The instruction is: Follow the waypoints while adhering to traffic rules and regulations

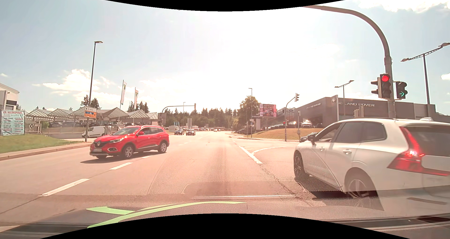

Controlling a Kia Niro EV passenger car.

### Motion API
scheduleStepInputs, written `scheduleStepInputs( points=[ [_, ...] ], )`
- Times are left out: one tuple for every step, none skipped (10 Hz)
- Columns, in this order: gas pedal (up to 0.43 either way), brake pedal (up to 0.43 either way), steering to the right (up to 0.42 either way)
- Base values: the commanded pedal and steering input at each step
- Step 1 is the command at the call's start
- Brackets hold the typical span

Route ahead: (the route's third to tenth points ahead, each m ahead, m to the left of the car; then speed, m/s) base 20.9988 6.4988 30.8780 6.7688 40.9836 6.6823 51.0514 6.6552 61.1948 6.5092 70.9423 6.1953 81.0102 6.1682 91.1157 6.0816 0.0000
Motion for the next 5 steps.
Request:
scheduleStepInputs(
  points=[
    [0.0,0.256,-0.008],
    [0.0,0.256,-0.008],
    [0.0,0.256,-0.008],
    [0.0,0.25,-0.008],
    [0.0,0.256,-0.007]
  ],
)
